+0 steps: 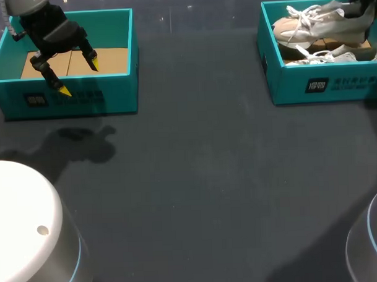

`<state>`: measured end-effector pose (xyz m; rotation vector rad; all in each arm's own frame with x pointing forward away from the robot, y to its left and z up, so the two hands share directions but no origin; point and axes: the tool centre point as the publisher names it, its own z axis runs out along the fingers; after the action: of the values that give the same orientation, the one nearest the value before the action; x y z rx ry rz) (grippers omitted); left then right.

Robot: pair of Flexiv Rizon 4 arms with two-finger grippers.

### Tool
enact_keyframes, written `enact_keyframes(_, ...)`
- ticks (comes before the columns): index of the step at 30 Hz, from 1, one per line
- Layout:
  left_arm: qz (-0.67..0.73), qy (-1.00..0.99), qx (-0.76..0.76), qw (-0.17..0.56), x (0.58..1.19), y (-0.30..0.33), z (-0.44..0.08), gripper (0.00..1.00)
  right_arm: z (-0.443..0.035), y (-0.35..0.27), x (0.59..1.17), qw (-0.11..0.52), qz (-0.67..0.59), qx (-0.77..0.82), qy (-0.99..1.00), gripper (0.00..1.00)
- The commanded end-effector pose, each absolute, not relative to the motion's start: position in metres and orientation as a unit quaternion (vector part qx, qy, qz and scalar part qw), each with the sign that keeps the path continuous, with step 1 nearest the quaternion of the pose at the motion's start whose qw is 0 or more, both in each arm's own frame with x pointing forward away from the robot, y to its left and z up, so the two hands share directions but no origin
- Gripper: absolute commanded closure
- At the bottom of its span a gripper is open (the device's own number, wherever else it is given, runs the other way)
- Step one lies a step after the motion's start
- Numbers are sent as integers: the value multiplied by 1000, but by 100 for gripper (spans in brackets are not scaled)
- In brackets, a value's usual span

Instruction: Take the shoe out of the shoebox, open the shoe tongue, remove and reinsert the insole, then place the shoe into the shoebox

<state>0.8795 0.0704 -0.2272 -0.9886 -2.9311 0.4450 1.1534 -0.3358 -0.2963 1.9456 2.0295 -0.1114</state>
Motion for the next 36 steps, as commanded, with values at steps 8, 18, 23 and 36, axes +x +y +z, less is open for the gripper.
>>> enact_keyframes(8, 141, -938, -317, 9, 880, 71, -227, 0, -317, -337, 1170, 146, -27, 683, 715, 100)
enact_keyframes(18, 141, -938, -317, 9, 880, 71, -227, 0, -336, -339, 1174, 135, -32, 681, 719, 100)
enact_keyframes(23, 141, -938, -317, 9, 880, 71, -227, 0, -344, -337, 1175, 130, -34, 681, 719, 100)
enact_keyframes(36, 141, -938, -317, 9, 880, 71, -227, 0, -367, -336, 1173, 121, -32, 681, 722, 100)
